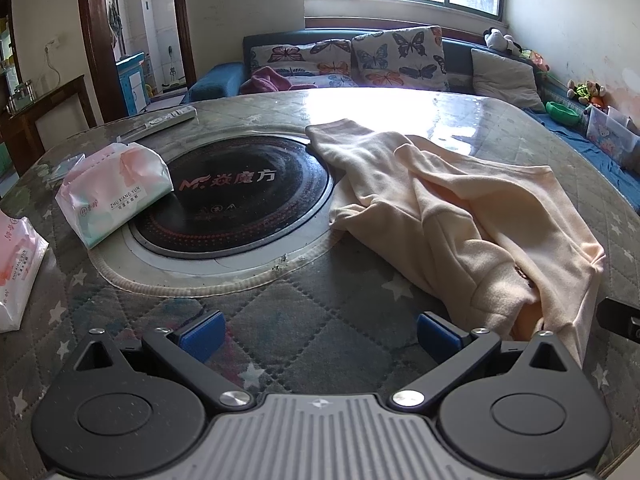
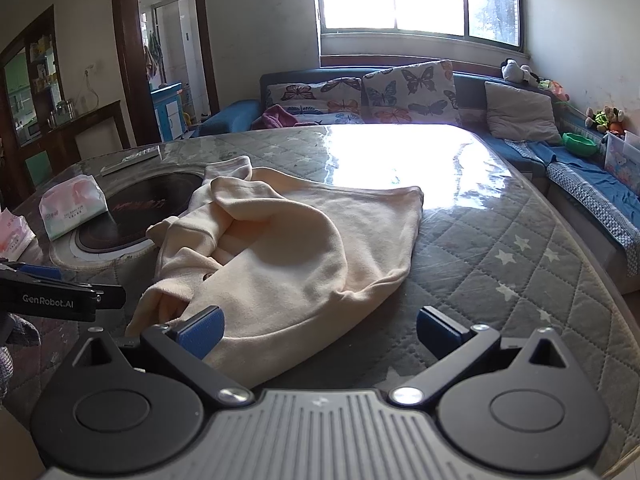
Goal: Fold clothes
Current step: 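Move both tools toward the crumpled cream sweatshirt on the table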
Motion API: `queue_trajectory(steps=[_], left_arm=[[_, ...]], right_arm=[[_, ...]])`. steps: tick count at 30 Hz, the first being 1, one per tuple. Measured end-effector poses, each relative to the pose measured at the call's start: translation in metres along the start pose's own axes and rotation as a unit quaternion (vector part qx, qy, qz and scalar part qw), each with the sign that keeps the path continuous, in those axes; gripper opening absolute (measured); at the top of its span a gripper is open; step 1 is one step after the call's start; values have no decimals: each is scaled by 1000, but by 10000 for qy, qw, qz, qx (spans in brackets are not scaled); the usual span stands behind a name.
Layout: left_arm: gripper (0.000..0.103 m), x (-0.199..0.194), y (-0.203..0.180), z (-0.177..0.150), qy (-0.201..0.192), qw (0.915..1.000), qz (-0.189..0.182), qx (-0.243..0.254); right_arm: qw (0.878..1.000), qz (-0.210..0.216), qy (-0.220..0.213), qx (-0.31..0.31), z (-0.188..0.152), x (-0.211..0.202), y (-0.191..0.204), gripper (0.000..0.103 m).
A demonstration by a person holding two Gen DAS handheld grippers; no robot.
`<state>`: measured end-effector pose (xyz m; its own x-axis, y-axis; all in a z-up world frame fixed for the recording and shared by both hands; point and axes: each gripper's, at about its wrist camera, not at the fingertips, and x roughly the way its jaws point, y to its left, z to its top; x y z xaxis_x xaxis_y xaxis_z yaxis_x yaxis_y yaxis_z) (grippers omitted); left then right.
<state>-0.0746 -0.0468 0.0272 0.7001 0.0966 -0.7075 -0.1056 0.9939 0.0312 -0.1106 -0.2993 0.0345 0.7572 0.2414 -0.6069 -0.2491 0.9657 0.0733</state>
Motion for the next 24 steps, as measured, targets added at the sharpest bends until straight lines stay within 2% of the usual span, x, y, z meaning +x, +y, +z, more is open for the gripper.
queue_trajectory(steps=[24], left_arm=[[103, 2, -5, 1, 60, 10000, -31, 68]], right_arm=[[10000, 68, 28, -60, 2, 2, 4, 103]])
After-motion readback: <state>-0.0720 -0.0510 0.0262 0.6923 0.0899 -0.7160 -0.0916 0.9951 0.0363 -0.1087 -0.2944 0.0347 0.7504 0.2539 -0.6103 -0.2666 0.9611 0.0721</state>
